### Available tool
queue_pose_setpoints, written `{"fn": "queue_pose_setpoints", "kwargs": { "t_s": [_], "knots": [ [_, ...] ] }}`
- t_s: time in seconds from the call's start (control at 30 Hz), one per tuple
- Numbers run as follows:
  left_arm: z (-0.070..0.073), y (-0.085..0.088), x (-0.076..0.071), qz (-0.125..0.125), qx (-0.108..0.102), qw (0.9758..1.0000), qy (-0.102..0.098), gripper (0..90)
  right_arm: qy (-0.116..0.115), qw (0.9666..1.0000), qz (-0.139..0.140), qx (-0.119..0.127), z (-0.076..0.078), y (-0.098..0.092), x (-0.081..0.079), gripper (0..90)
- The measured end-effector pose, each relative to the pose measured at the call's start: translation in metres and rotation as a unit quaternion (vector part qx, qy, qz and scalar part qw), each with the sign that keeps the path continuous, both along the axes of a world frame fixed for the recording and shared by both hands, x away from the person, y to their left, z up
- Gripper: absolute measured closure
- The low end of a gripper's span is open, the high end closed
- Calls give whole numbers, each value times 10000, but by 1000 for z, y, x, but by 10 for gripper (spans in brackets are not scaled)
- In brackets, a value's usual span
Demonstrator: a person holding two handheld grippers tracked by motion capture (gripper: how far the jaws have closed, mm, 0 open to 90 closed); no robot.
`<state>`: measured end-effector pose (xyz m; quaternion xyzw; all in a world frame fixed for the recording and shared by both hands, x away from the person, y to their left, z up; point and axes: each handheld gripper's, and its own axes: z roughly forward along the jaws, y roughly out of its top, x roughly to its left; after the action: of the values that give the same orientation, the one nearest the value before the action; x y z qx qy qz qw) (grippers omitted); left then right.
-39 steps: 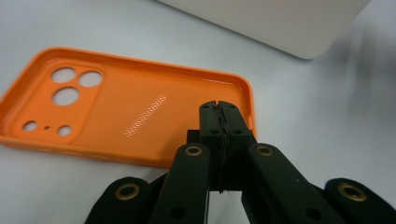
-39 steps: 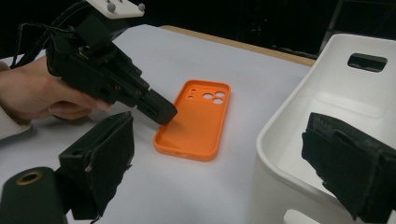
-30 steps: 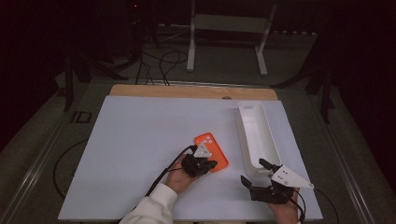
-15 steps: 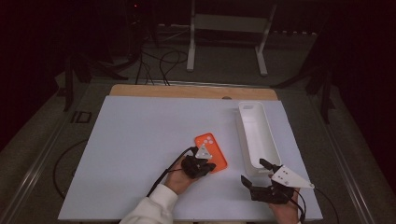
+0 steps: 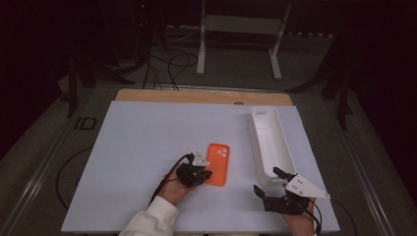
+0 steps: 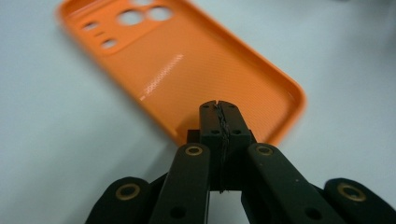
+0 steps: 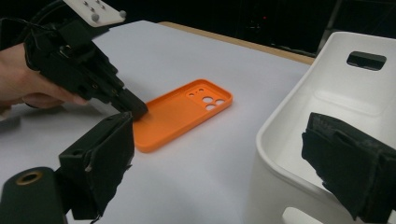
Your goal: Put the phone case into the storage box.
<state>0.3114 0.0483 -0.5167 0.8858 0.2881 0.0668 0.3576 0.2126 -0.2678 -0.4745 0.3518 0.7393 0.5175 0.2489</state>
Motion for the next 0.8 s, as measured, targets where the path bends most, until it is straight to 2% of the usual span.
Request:
{"fn": "queue_pose_setpoints", "kwargs": {
  "t_s": [0.2,0.47,0.8],
  "knots": [
    [2,22,7,353,174,9992,-63,900,-1,10000,-2,-10,0,0,0,93],
    [2,46,17,802,318,9962,-102,900,3,10000,-15,-6,0,-1,0,93],
    [2,48,17,874,301,9956,-135,900,-9,10000,-15,-9,0,0,1,93]
  ]
}}
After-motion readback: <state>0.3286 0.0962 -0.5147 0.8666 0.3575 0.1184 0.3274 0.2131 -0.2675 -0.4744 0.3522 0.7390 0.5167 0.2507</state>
